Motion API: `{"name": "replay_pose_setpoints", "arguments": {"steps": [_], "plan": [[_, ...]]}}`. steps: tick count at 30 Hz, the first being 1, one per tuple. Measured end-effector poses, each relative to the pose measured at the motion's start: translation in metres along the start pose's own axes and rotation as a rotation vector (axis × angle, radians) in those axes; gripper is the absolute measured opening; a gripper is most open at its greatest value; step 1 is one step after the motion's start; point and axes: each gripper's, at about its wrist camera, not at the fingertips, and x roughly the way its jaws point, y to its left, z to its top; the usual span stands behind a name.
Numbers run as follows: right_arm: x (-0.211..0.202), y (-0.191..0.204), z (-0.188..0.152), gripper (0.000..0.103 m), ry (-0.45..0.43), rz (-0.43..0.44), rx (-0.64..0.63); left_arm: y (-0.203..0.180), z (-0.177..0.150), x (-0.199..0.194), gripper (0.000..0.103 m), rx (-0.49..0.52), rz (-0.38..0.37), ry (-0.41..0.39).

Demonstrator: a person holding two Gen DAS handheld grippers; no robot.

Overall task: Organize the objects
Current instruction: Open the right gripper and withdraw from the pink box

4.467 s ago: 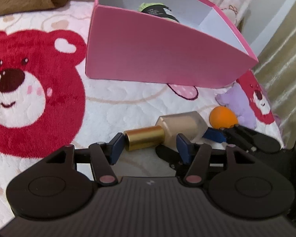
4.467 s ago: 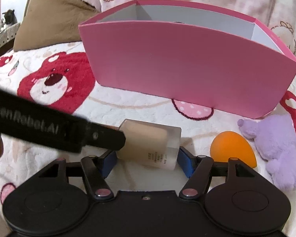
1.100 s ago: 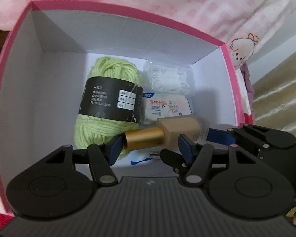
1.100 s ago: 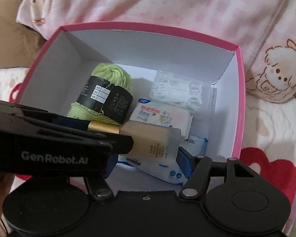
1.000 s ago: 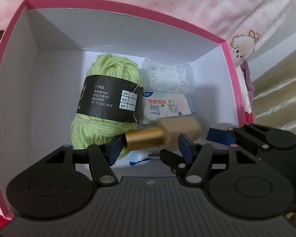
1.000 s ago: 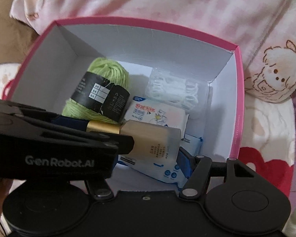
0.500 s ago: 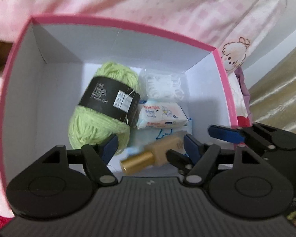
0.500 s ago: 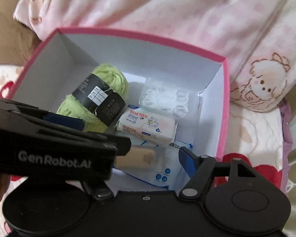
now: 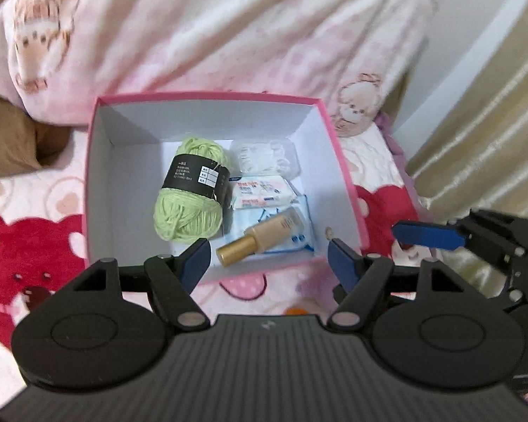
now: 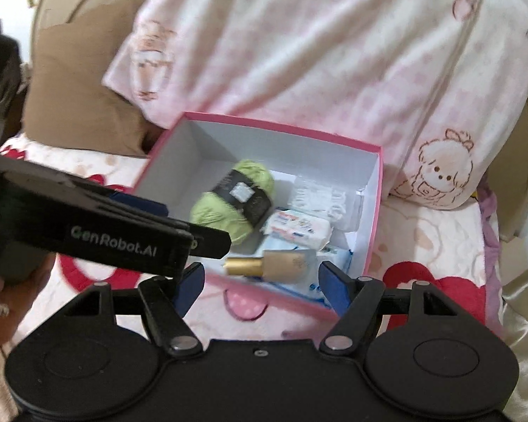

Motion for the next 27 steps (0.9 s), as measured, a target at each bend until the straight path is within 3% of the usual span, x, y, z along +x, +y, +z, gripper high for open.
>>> {"name": "replay_pose_setpoints", "arguments": {"steps": [7, 12, 20, 27], "plan": [[-0.070, 0.022, -0.020, 0.086, -0.066, 0.051, -0.059, -0.025, -0.029, -0.065, 0.087, 0.094, 0.025, -0.033], [-0.099, 0.037, -0.049, 0.091, -0.112, 0.073, -0.113, -0.041, -0.054, -0.091, 0.096, 0.176, 0.063, -0.051], [-0.110, 0.054, -0.101, 0.096, -0.190, 0.099, -0.174, -0.051, -0.096, -0.101, 0.100, 0.227, 0.076, -0.054], [-0.092, 0.058, -0.139, 0.097, -0.230, 0.105, -0.203, -0.049, -0.122, -0.090, 0.100, 0.233, 0.107, -0.094]]}}
